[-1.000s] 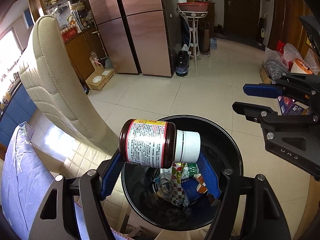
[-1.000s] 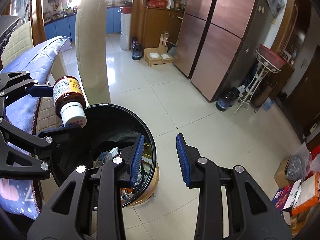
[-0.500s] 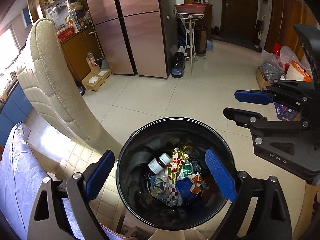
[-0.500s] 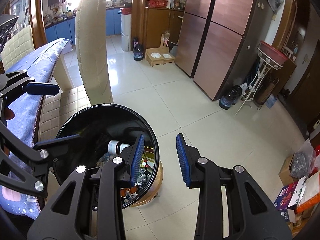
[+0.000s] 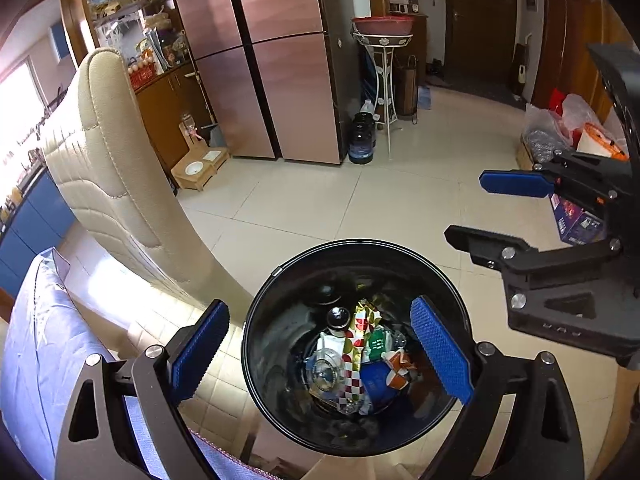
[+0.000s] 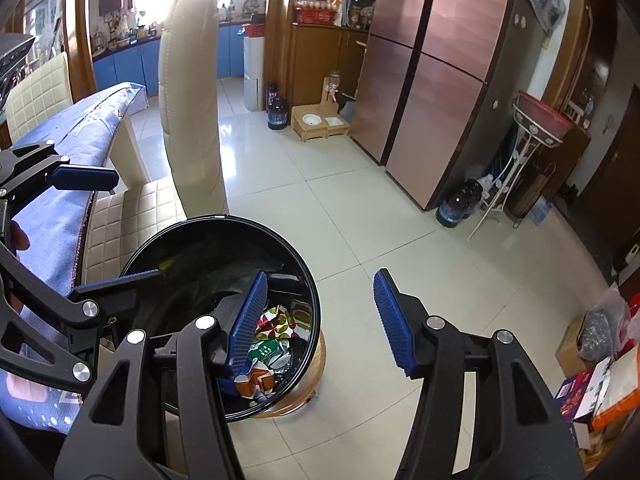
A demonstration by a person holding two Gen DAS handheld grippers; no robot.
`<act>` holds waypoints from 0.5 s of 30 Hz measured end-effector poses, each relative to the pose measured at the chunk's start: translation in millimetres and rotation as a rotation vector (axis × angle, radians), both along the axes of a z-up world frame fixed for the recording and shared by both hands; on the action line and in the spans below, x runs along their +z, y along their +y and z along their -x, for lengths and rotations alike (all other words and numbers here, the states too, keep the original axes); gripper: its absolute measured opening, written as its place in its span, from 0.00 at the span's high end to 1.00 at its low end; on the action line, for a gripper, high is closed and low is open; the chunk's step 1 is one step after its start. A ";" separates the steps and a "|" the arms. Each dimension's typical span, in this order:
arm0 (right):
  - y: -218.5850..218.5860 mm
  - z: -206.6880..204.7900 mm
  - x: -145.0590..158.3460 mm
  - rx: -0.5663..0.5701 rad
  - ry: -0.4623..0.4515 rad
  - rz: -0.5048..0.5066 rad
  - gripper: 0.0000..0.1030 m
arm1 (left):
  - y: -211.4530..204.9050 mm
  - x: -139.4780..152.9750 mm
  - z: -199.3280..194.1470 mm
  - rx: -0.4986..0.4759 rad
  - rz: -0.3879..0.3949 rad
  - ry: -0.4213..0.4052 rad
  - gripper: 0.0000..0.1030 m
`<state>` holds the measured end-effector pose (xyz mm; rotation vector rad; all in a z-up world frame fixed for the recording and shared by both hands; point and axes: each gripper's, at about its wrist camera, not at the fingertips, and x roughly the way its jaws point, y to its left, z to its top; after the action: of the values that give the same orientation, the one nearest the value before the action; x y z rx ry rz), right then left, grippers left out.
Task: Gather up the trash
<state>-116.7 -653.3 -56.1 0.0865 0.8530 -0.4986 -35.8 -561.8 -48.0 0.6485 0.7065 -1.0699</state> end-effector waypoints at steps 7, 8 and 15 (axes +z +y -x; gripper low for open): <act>-1.0 0.9 2.8 -0.004 -0.009 -0.003 0.44 | 5.5 5.0 4.4 0.013 0.011 -0.067 0.13; -1.1 1.3 3.0 -0.004 -0.010 -0.003 0.44 | 5.5 4.4 3.7 0.008 0.009 -0.053 0.13; 0.5 -0.1 2.4 0.000 -0.003 0.000 0.43 | 7.2 5.0 4.8 -0.016 0.008 -0.020 0.13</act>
<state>-116.6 -652.9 -53.7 0.0875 0.8499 -0.4983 -40.6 -554.6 -43.0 0.6580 0.6799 -1.0793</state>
